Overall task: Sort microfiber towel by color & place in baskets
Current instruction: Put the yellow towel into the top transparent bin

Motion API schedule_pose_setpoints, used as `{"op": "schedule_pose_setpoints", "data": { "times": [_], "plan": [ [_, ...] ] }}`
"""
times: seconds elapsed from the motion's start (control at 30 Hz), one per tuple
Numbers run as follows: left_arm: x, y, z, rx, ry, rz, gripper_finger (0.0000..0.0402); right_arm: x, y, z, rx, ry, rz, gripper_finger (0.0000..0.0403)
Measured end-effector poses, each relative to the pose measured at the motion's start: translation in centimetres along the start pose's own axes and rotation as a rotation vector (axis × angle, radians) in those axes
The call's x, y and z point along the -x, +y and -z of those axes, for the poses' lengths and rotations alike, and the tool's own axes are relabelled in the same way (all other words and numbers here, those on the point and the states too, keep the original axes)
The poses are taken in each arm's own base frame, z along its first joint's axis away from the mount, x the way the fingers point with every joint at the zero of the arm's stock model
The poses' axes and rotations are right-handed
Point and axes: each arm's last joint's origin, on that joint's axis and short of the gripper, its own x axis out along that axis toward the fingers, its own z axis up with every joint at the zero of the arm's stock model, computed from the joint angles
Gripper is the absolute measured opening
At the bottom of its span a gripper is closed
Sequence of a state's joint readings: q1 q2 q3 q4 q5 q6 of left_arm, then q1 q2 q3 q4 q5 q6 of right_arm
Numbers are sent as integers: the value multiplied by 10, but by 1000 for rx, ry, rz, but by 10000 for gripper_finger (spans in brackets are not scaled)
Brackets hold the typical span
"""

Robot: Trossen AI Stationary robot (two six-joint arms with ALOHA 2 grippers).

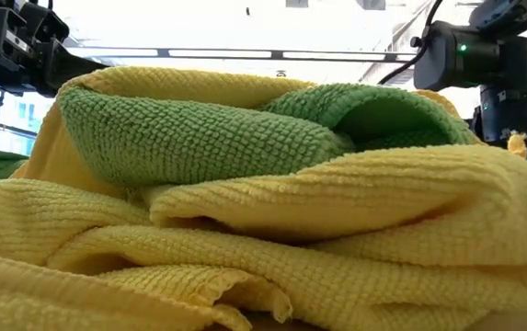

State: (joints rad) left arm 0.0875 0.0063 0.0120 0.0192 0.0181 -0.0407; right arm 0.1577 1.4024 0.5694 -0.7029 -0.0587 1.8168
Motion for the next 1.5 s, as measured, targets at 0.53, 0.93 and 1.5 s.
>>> {"op": "schedule_pose_setpoints", "data": {
  "times": [0.53,0.93,1.5],
  "plan": [
    [0,0,0,0,0,0,0,19,-3,-1,26,-53,28,22],
    [0,0,0,0,0,0,0,141,9,0,60,-309,-18,3],
    [0,0,0,0,0,0,0,271,97,-50,185,-603,-282,1]
  ]
}}
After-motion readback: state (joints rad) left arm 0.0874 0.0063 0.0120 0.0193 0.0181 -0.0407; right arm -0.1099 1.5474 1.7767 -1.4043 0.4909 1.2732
